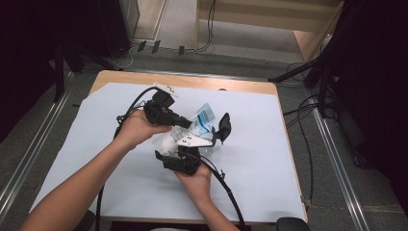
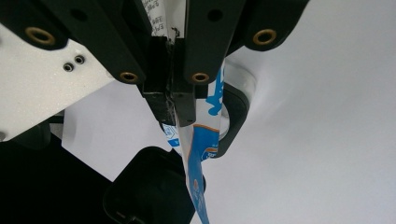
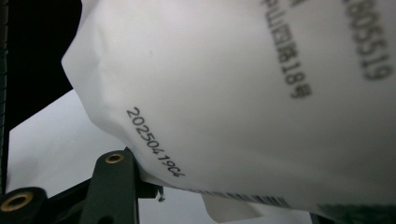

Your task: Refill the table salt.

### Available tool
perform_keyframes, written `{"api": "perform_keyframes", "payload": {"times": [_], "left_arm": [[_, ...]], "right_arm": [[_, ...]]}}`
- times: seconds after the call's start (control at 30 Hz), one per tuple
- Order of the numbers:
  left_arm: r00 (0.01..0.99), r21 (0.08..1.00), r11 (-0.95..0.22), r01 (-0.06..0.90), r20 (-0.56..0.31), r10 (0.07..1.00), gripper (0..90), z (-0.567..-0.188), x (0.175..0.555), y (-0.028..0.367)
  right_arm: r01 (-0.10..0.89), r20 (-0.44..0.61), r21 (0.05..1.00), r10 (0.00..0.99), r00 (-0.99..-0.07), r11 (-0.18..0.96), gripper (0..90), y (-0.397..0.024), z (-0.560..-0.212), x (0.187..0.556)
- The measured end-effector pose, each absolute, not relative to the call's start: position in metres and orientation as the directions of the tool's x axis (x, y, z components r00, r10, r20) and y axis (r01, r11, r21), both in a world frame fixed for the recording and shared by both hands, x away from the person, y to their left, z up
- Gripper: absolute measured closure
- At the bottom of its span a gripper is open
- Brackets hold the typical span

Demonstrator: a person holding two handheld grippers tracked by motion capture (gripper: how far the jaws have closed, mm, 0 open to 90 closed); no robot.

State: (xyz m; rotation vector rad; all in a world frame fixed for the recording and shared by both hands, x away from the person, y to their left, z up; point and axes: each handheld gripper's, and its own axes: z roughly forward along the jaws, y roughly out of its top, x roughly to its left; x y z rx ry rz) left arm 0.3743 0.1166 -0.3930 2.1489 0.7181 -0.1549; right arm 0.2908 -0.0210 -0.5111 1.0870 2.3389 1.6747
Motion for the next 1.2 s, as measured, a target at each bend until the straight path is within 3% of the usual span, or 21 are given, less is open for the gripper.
{"api": "perform_keyframes", "payload": {"times": [1.0,1.2], "left_arm": [[0.830,0.696,-0.472,0.541,-0.354,0.430,86.8,-0.3918,0.3732,0.1173],[0.828,0.693,-0.476,0.543,-0.347,0.439,89.6,-0.3929,0.3741,0.1156]], "right_arm": [[0.564,0.434,0.823,0.569,-0.698,0.064,50.2,-0.0237,-0.5077,0.2915],[0.545,0.406,0.834,0.571,-0.714,0.089,49.5,-0.0223,-0.5073,0.2902]]}}
